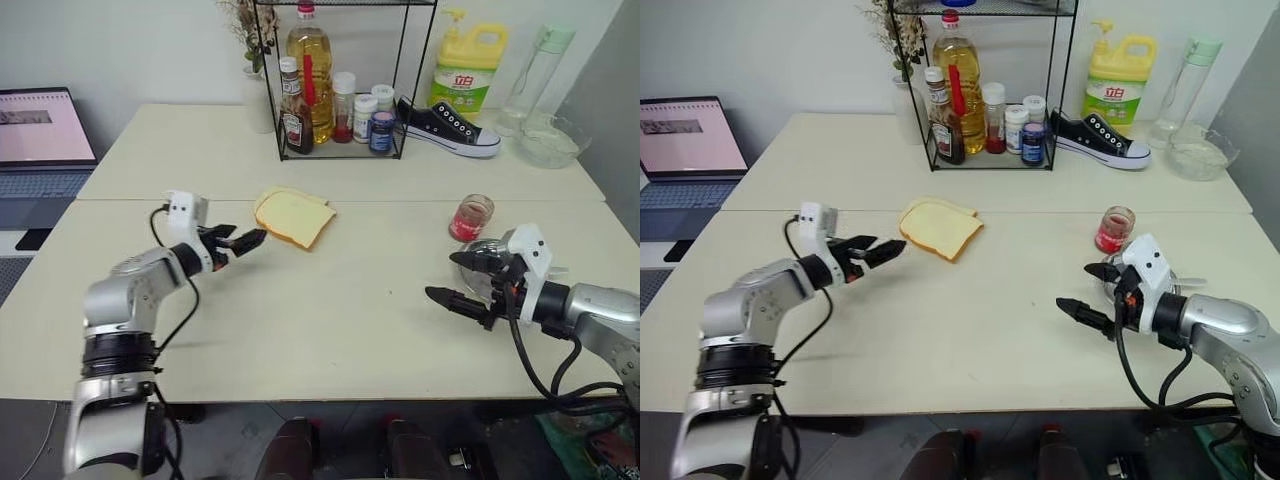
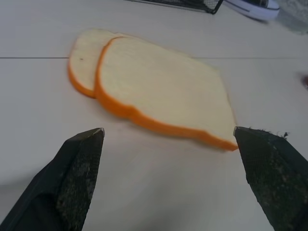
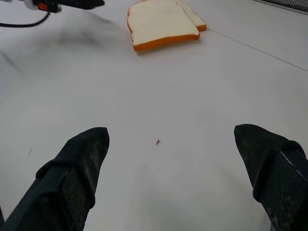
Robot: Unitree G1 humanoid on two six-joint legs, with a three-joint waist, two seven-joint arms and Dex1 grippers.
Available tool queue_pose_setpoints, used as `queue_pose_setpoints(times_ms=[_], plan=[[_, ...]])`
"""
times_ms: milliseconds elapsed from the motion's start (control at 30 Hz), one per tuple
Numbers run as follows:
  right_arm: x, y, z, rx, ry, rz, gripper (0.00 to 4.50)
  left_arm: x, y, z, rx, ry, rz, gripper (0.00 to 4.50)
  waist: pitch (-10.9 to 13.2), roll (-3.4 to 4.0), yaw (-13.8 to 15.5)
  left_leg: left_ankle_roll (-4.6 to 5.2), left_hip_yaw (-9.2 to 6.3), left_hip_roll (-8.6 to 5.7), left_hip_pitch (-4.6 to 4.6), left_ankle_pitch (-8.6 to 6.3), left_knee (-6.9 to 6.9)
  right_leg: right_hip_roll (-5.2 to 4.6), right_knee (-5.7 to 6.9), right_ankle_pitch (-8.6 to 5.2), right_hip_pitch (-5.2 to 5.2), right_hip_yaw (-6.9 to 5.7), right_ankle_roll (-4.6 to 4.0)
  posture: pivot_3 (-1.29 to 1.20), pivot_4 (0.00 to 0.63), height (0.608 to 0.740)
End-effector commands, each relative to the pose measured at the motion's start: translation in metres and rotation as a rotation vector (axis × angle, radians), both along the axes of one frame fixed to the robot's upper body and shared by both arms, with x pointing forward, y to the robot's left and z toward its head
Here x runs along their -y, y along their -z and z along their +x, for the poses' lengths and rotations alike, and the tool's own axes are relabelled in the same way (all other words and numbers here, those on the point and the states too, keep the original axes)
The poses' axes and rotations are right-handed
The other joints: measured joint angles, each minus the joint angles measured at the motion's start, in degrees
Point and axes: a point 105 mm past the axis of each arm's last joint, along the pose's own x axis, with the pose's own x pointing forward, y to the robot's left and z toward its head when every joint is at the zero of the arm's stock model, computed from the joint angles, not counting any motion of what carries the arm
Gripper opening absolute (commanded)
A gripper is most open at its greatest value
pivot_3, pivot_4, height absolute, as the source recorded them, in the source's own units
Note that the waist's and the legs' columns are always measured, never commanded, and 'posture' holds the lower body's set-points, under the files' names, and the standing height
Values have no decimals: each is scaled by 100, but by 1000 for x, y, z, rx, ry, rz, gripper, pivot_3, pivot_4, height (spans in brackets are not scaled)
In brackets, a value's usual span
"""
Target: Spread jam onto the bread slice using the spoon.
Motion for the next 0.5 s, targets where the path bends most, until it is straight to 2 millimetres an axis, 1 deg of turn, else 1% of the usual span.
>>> queue_pose_setpoints(times_ms=[33, 100, 267, 433, 500], plan=[[-8, -14, 0, 74, -32, -5, 4483, 19, 2, 3, -18, -67, -157, 4500, -2, -3, 8, 0, 0, -1, 0, 0, 1, -2, 0, 0, 2, 0, 0, 0, 150, 740], [-9, -15, 1, 81, -30, -1, 4483, 24, 11, 7, -52, -111, -213, 4500, -2, -9, 4, 0, 1, -1, -1, 0, 2, -3, -1, 0, 2, 1, 0, 0, 150, 740], [-8, -16, 4, 85, -27, -6, 4483, 19, 29, 17, -122, -211, -277, 4500, -5, -8, -4, -1, 0, 3, 5, 0, -1, 1, 3, 0, 0, 0, 0, 0, 150, 740], [-8, -20, 6, 96, -22, -6, 4483, 11, 33, 29, -127, -296, -335, 4500, -8, -8, 3, -1, 1, 0, 6, 1, 0, 3, 2, 0, 4, -1, 0, 0, 150, 740], [-8, -20, 6, 98, -21, -5, 4483, 12, 32, 32, -123, -291, -345, 4500, -10, -9, 2, -1, 1, 0, 8, 1, 0, 3, 3, 0, 5, -2, 0, 0, 150, 740]])
